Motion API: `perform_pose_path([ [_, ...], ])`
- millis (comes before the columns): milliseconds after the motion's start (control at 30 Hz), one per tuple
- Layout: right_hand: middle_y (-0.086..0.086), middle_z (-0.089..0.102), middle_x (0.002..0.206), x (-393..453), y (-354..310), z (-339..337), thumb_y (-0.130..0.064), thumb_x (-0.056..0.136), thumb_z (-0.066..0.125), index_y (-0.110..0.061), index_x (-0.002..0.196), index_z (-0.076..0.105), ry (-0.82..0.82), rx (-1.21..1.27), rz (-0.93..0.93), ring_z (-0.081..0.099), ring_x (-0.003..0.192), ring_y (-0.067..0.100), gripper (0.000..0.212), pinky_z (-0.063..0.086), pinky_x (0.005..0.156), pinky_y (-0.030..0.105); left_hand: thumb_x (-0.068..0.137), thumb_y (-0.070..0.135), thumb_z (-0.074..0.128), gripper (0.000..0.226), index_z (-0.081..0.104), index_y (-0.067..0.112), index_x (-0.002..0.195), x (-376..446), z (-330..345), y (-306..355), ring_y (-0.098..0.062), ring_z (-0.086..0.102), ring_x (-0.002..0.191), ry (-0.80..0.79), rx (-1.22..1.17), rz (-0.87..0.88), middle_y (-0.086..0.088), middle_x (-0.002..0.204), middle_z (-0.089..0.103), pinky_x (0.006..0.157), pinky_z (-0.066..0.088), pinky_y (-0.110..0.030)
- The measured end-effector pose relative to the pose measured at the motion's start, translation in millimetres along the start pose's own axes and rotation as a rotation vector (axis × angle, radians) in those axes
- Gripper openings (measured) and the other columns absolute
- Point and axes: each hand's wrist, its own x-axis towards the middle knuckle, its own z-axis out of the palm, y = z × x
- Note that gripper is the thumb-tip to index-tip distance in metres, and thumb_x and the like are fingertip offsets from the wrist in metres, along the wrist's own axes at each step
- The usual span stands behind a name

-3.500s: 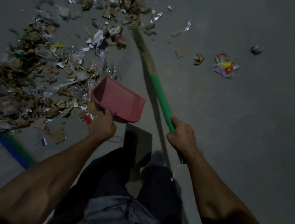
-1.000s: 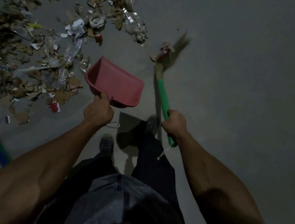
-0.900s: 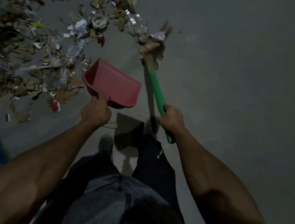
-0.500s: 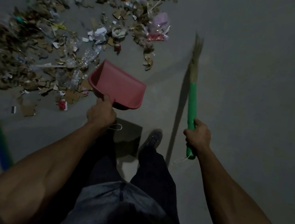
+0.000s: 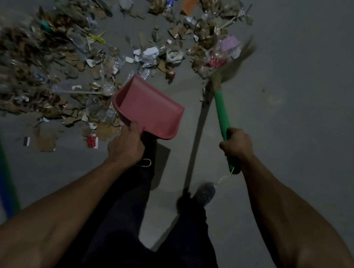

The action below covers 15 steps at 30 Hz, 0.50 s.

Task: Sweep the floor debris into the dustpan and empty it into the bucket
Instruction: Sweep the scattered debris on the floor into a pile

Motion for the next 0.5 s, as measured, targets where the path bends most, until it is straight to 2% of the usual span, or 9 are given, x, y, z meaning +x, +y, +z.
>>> perform_pose_path([
  [67,0.015,0.067,0.097,19.4,-42.5,4.8,-0.009,0.079,0.064,-0.009,0.108,0.063,-0.021,-0.12,-0.08,0.059,0.077,0.026,0.029,0.049,0.066,0.03,0.092,0.013,0.044,0.031,0.037,0.007,0.122,17.3,-8.9,-19.7,-0.04,0.054,0.102,-0.001,-0.009,-0.03,-0.022,0.117,0.049,0.081,0.048,-0.05],
  [200,0.011,0.062,0.095,43.0,-118.7,21.6,-0.011,0.078,0.063,-0.01,0.112,0.061,-0.064,-0.258,-0.202,0.053,0.078,0.025,0.034,0.043,0.065,0.029,0.091,0.01,0.044,0.029,0.038,0.007,0.119,41.7,-22.5,-56.8,-0.04,0.055,0.099,0.0,-0.051,-0.066,-0.021,0.113,0.049,0.074,0.043,-0.045],
  [267,0.009,0.059,0.092,44.9,-145.5,32.3,-0.012,0.079,0.063,-0.009,0.112,0.061,-0.075,-0.278,-0.23,0.053,0.077,0.025,0.033,0.043,0.064,0.028,0.091,0.009,0.043,0.028,0.038,0.006,0.118,45.8,-24.7,-70.4,-0.041,0.055,0.098,-0.006,-0.081,-0.072,-0.021,0.112,0.05,0.074,0.045,-0.046],
  [367,0.012,0.063,0.095,44.0,-187.3,53.2,-0.013,0.079,0.062,-0.009,0.109,0.061,-0.091,-0.3,-0.271,0.059,0.078,0.027,0.031,0.046,0.063,0.029,0.092,0.01,0.043,0.029,0.037,0.006,0.12,54.6,-29.3,-93.8,-0.04,0.056,0.095,-0.011,-0.111,-0.107,-0.022,0.113,0.05,0.076,0.048,-0.049],
  [500,0.012,0.065,0.098,38.8,-230.2,70.3,-0.012,0.079,0.062,-0.011,0.111,0.061,-0.13,-0.326,-0.383,0.064,0.084,0.029,0.033,0.056,0.069,0.034,0.092,0.011,0.043,0.034,0.035,0.01,0.124,59.8,-32.4,-112.8,-0.039,0.055,0.097,-0.014,-0.118,-0.178,-0.02,0.116,0.048,0.077,0.047,-0.047],
])
